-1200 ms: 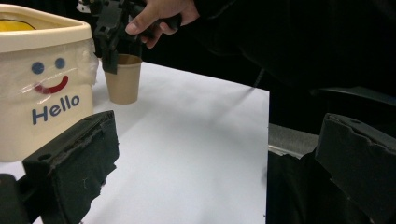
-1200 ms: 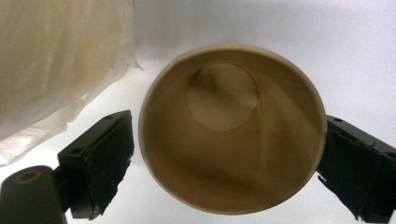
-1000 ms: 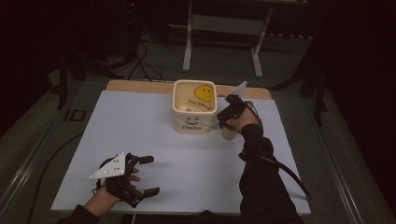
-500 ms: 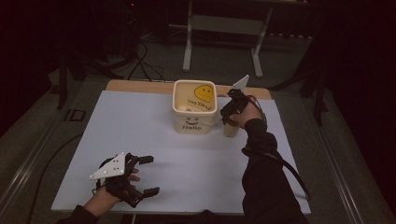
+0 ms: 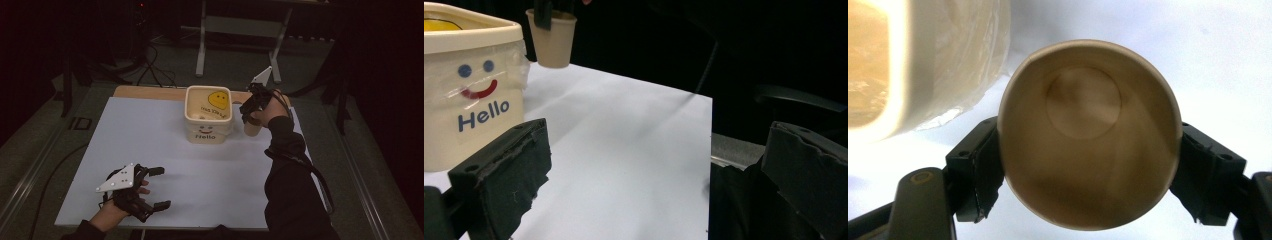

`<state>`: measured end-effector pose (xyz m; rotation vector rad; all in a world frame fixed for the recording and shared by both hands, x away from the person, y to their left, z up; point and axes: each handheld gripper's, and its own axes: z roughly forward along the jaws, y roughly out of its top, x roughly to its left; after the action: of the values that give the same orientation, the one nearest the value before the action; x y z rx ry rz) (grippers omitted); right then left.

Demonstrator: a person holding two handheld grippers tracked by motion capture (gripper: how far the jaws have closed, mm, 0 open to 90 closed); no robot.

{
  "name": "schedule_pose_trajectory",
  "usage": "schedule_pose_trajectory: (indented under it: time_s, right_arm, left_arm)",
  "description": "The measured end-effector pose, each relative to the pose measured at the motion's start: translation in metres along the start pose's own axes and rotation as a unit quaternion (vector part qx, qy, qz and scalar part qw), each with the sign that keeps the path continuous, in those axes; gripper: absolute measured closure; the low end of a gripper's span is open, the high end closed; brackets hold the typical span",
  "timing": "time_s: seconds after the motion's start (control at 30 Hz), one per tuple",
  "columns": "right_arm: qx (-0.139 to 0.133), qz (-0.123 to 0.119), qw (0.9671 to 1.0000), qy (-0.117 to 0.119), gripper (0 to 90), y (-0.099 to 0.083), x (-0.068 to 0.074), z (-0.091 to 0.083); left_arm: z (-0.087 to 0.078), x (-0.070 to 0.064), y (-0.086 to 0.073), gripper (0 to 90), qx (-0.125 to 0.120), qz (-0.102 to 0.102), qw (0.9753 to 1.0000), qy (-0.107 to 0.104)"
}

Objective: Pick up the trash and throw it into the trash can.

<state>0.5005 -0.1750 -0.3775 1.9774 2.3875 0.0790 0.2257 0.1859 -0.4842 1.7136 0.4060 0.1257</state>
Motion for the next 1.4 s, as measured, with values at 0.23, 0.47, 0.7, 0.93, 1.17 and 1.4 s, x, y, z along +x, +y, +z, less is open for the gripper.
schedule_pose_trajectory:
  time_s: [0.23,0.47,0.7,0.93,1.17,1.4]
  right_arm:
    - [-0.014,0.001,0.9999,-0.003,22.7,0.001,0.001,-0.02]
    - [-0.028,-0.008,0.9995,-0.009,22.8,0.004,0.011,-0.041]
    - [-0.044,-0.013,0.9989,-0.012,23.1,0.005,0.02,-0.06]
    - [-0.054,-0.017,0.9983,-0.015,23.2,0.007,0.027,-0.076]
    - [-0.062,-0.017,0.9979,-0.013,23.2,0.008,0.032,-0.092]
    - [-0.064,-0.027,0.9976,-0.008,23.2,0.01,0.044,-0.099]
  left_arm:
    - [0.0,0.0,0.0,0.5,-0.001,-0.002,1.0,0.0]
    - [0.0,0.001,0.0,0.5,0.0,-0.002,1.0,-0.001]
    - [0.0,0.0,0.0,0.5,0.001,-0.001,1.0,-0.001]
    - [0.0,0.001,0.0,0.5,0.001,-0.002,1.0,-0.001]
    - [0.0,0.001,0.0,0.5,0.001,-0.003,1.0,-0.002]
    - [0.0,0.0,0.0,0.5,0.001,-0.003,1.0,-0.004]
